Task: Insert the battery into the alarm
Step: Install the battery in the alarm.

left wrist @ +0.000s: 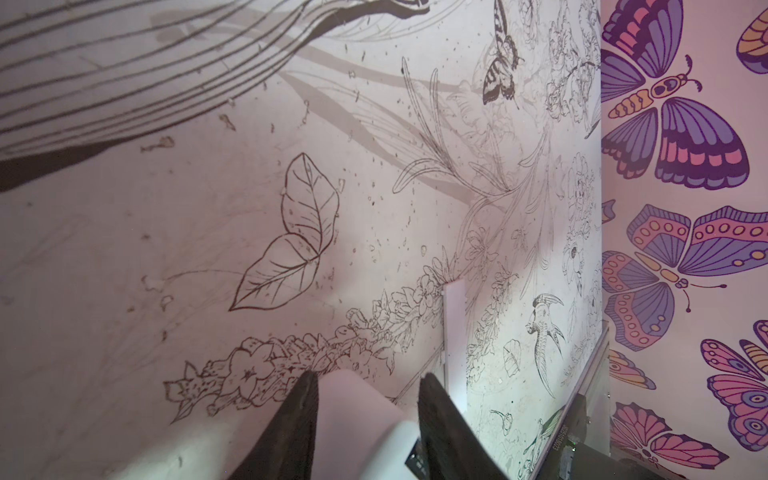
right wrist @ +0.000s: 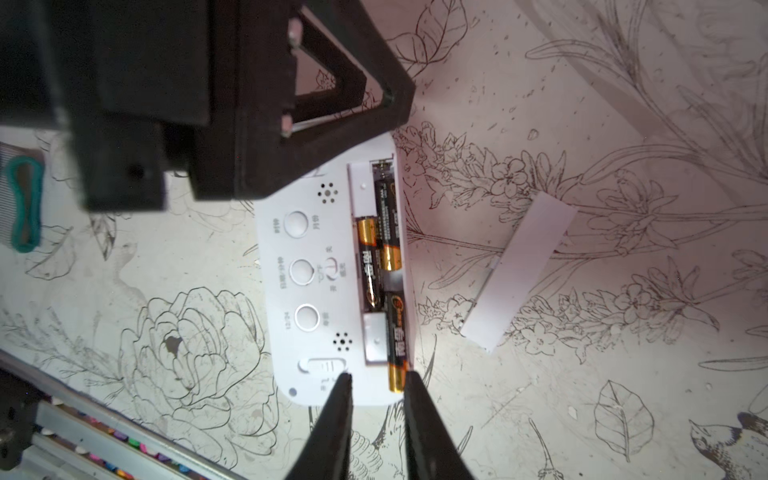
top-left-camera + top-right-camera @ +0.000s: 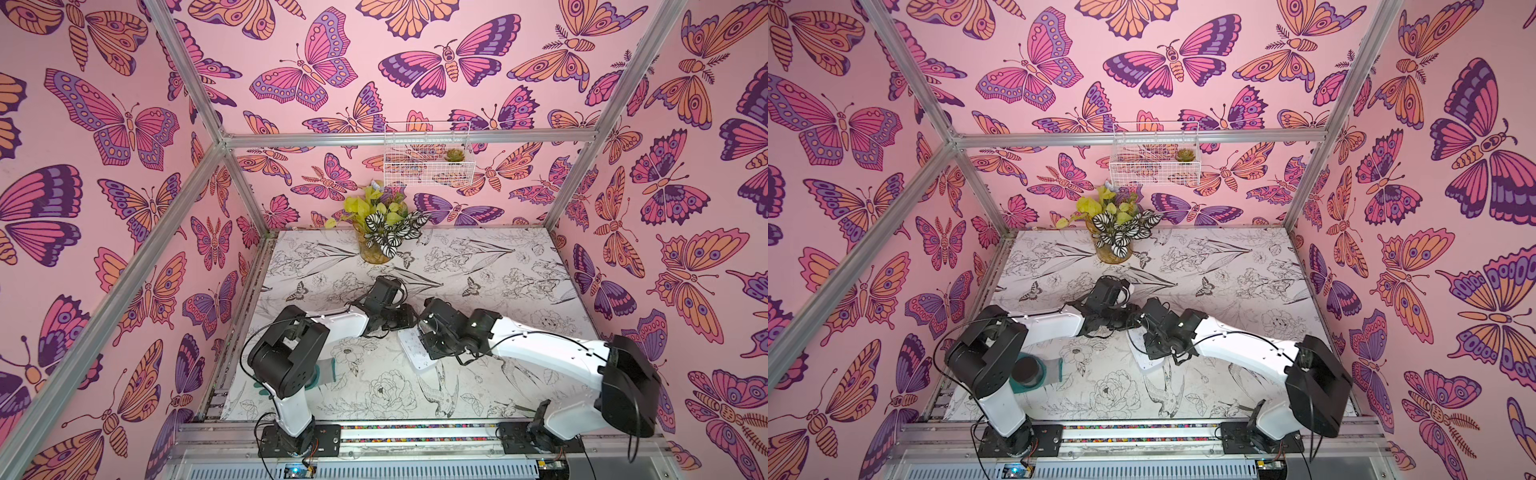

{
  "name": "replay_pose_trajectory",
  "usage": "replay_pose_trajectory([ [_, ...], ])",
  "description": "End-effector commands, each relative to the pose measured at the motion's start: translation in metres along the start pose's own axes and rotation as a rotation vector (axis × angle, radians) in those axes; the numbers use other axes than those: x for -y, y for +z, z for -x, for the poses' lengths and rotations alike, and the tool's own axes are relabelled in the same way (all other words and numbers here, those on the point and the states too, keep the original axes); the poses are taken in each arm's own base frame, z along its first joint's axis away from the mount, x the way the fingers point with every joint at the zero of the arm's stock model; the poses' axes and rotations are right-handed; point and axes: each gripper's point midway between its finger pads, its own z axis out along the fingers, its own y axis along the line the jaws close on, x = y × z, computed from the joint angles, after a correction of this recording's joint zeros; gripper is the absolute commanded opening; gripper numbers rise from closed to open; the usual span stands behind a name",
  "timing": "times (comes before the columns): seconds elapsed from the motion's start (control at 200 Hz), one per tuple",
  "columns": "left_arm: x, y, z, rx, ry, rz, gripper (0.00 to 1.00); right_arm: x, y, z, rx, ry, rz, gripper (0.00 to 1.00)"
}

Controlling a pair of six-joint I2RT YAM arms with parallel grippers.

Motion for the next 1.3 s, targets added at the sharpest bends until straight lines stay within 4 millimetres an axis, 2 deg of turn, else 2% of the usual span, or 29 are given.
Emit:
replay_pose_trajectory([
  [0.0,-0.004,0.007,-0.008,-0.033,0.002,-0.001,0.43,0.007,-0.002,-0.011,-0.009,0.025,0.008,0.17],
  [0.205,-0.005,0.007,-0.009,-0.034,0.0,0.0,0.43,0.008,0.006,-0.023,-0.034,0.042,0.029,0.09],
  [0.716,-0.006,0.009,-0.011,-0.042,-0.002,0.001,0.43,0.014,0.024,-0.029,-0.066,0.046,-0.023,0.07],
  [1.101,-0.007,0.01,-0.013,-0.05,-0.002,0.0,0.43,0.012,0.028,-0.024,-0.064,0.045,-0.029,0.07],
  [1.292,-0.007,0.011,-0.013,-0.051,-0.003,0.001,0.43,0.01,0.016,-0.019,-0.041,0.047,-0.01,0.11],
])
